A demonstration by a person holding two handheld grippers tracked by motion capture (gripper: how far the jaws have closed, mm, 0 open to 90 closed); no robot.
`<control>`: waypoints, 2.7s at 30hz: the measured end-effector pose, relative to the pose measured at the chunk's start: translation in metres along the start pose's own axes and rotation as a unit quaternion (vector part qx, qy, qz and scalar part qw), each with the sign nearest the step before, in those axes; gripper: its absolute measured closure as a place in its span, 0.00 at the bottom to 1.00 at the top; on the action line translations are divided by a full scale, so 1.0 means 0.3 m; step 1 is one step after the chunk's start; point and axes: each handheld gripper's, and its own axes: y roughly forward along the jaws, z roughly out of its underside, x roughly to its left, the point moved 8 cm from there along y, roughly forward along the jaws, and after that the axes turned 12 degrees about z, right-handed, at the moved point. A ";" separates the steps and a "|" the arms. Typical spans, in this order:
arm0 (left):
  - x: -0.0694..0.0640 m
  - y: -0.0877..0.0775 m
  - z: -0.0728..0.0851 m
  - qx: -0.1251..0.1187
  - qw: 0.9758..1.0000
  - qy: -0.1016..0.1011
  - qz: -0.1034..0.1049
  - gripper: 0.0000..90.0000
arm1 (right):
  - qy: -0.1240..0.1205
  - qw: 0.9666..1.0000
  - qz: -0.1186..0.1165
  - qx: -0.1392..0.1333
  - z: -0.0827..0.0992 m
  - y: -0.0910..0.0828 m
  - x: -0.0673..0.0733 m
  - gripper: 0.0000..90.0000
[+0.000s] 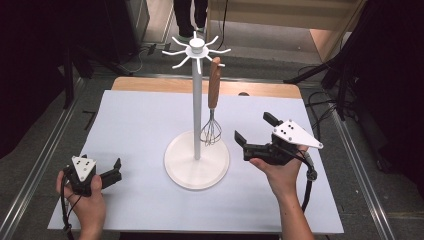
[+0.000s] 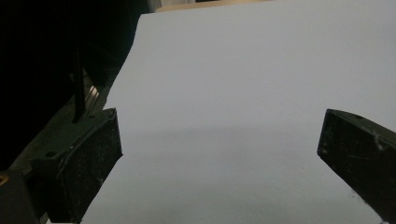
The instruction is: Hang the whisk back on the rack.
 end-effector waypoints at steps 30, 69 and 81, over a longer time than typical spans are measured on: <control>0.000 -0.002 -0.001 -0.003 1.000 0.003 0.000 0.00 | 0.021 0.995 0.072 0.066 0.348 -0.078 -0.246 0.00; 0.002 -0.002 -0.001 -0.002 1.000 0.000 0.001 0.00 | 0.069 0.971 0.203 0.107 0.554 -0.284 -0.611 0.00; 0.002 -0.001 -0.001 -0.002 1.000 -0.002 0.001 0.00 | 0.081 0.968 0.211 0.110 0.571 -0.274 -0.626 0.00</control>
